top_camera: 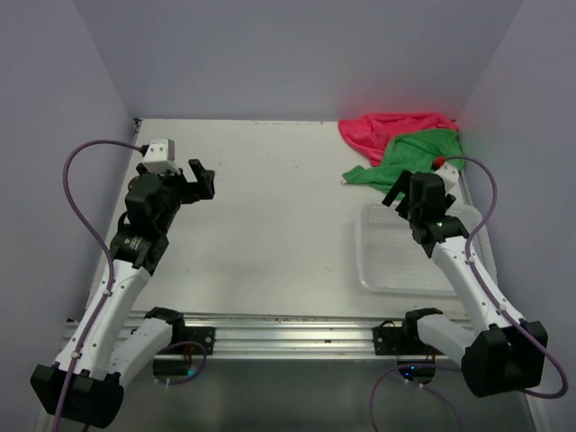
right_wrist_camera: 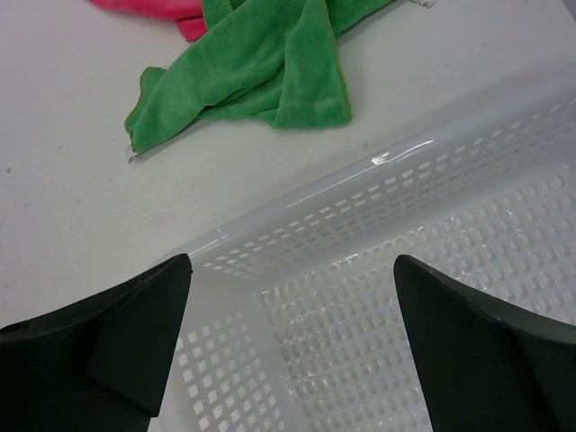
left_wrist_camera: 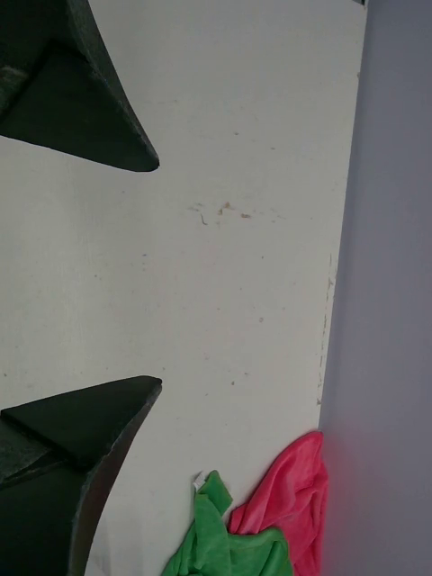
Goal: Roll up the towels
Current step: Grab a towel with the right arm
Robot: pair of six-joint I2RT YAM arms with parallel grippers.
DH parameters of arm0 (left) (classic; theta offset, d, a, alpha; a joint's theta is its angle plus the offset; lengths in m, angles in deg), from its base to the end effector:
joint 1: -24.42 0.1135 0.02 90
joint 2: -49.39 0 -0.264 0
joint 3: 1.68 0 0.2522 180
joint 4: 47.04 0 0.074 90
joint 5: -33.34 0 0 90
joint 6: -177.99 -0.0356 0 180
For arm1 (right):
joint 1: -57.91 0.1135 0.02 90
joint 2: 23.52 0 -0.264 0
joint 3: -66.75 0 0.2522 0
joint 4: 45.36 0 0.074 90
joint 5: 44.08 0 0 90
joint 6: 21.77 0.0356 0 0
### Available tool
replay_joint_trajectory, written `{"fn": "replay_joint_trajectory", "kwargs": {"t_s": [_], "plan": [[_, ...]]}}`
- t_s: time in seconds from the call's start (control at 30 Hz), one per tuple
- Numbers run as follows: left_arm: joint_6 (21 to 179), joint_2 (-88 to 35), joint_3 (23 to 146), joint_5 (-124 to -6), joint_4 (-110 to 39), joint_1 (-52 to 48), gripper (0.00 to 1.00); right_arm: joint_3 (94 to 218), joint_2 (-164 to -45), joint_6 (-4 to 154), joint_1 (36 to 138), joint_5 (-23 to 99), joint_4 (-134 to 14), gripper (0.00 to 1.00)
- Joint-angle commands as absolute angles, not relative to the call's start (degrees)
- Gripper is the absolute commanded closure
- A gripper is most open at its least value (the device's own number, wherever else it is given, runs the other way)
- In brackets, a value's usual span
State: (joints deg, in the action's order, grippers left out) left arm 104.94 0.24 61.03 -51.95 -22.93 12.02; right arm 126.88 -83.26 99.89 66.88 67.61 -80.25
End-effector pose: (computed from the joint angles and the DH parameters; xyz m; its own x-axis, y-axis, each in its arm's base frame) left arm 0.1961 -0.0401 0.3523 -0.2105 -0.2512 -0.9448 0.0772 0.9591 -0.2722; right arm 0.2267 0.0225 0.2826 -0.3943 0.4315 -0.8114 0.4264 0.8680 0.2544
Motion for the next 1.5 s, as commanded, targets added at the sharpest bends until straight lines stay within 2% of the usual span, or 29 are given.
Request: {"fn": "replay_joint_trajectory", "kwargs": {"t_s": [0.0, 0.37, 0.77, 0.87, 0.93, 1.07, 1.47], "plan": [[105.4, 0.3, 61.8, -51.6, -24.6, 11.9, 0.0, 129.6, -84.4, 101.9, 66.9, 70.0, -80.4, 0.01], [105.7, 0.3, 61.8, -52.1, -24.5, 11.9, 0.0, 127.2, -85.9, 96.4, 66.8, 67.2, -70.8, 0.01], [105.8, 0.2, 61.9, -52.9, -24.4, 11.9, 0.0, 145.5, -106.0, 94.4, 66.7, 76.9, -76.0, 0.01], [105.8, 0.6, 61.8, -52.7, -24.5, 11.9, 0.0, 150.3, -113.2, 94.4, 65.6, 77.0, -77.8, 0.04], [105.9, 0.6, 61.7, -52.9, -24.6, 11.9, 0.0, 153.7, -118.0, 96.6, 63.5, 75.0, -80.5, 0.17], [106.1, 0.0, 61.7, -54.1, -24.8, 11.4, 0.0, 155.8, -123.3, 98.8, 60.3, 72.6, -81.5, 0.3], [106.5, -1.3, 61.6, -56.0, -25.0, 10.7, 0.0, 162.3, -136.1, 96.6, 55.9, 66.8, -81.0, 0.25]]}}
